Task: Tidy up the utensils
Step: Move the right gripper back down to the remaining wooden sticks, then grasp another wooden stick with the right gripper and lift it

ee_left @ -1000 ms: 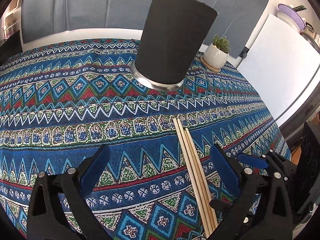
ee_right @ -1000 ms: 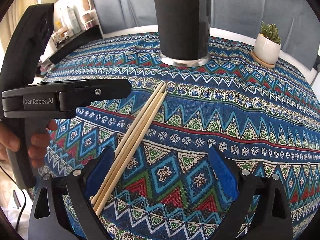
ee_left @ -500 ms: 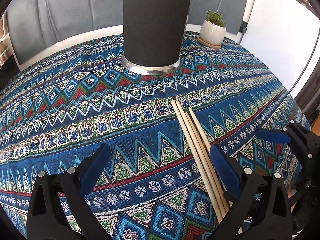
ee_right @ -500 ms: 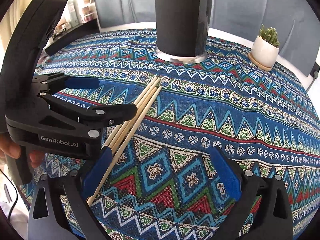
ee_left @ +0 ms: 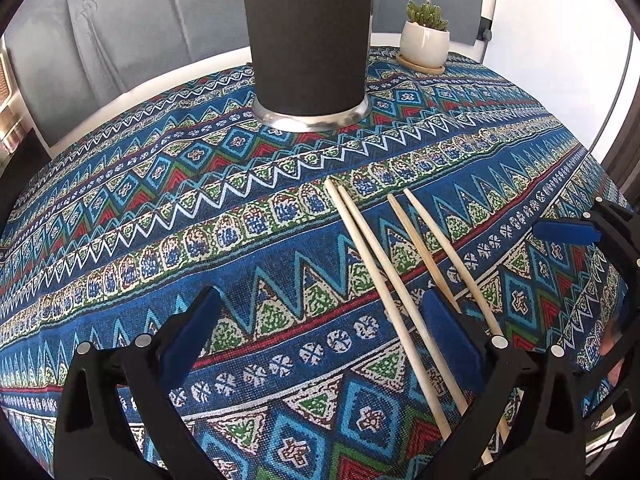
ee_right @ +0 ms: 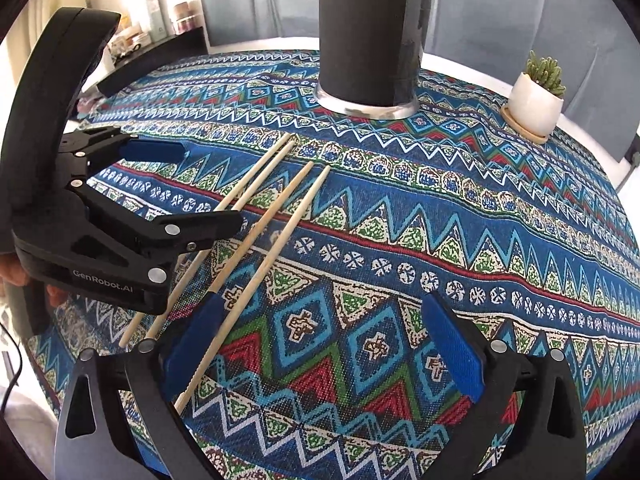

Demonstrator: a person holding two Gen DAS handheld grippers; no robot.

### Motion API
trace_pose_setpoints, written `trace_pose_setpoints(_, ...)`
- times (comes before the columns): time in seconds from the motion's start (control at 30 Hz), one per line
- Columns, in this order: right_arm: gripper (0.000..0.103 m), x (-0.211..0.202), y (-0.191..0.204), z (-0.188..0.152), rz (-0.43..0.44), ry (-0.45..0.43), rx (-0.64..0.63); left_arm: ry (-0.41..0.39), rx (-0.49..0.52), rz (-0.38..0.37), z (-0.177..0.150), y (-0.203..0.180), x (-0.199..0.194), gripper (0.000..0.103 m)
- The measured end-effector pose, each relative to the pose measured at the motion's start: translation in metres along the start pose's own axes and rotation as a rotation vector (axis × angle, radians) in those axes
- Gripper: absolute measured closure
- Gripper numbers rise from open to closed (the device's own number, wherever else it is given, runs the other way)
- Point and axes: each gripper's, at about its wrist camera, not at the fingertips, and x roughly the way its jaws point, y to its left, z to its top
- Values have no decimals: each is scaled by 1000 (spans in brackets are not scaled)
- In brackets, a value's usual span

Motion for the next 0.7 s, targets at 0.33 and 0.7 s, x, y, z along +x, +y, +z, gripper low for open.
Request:
trace_pose_setpoints(0.33, 7, 0, -1, 0, 5, -11, -2, 33, -145, -52, 2, 24, -7, 6)
trace_pose_setpoints(0.7, 7, 0, -2, 0, 5, -12, -2, 48, -133, 72, -5, 24, -7, 5)
